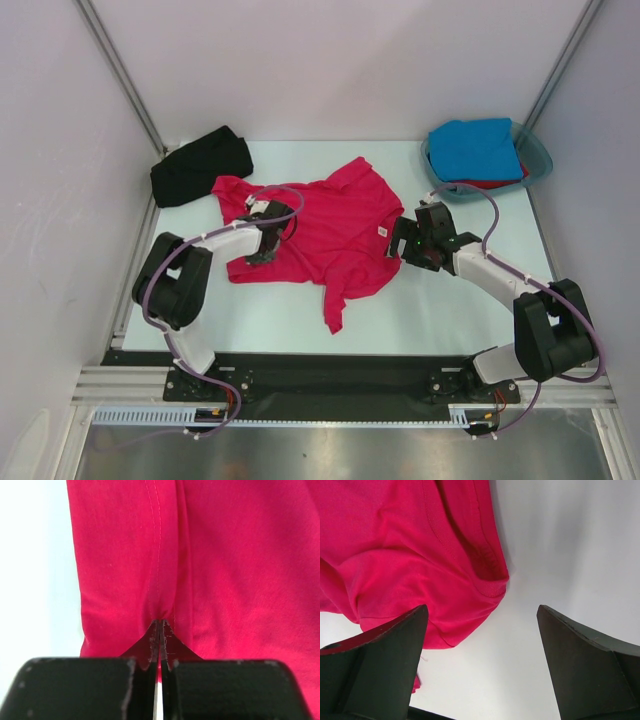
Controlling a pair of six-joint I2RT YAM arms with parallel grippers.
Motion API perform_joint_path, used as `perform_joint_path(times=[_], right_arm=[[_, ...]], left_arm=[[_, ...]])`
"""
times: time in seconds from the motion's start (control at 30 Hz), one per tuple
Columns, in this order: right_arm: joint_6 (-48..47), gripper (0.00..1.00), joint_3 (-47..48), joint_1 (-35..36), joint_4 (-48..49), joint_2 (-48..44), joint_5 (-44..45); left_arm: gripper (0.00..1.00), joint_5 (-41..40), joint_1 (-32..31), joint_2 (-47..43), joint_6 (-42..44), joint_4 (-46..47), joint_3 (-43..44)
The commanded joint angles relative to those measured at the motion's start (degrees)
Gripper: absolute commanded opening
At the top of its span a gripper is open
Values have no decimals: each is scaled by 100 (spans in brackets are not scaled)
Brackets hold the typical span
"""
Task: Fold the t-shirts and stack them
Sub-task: Flatten the tshirt out
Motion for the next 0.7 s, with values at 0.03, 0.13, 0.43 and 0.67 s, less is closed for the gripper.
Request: perform_joint_path(times=[0.03,0.13,0.43,0.67], right_arm=[[-83,96,70,19,12,-110,56],[-66,96,70,19,29,-84,47],[-127,95,114,10,64,13,-41],[-215,95,158,10,73,118,-102]], left_arm=[[0,9,-11,-312,-107,86,-94],[0,-166,-19,-742,-160,-134,-50],[0,-1018,42,-2174,-555,-986,125],[4,-495,288,-2501,-609,-751,-489]])
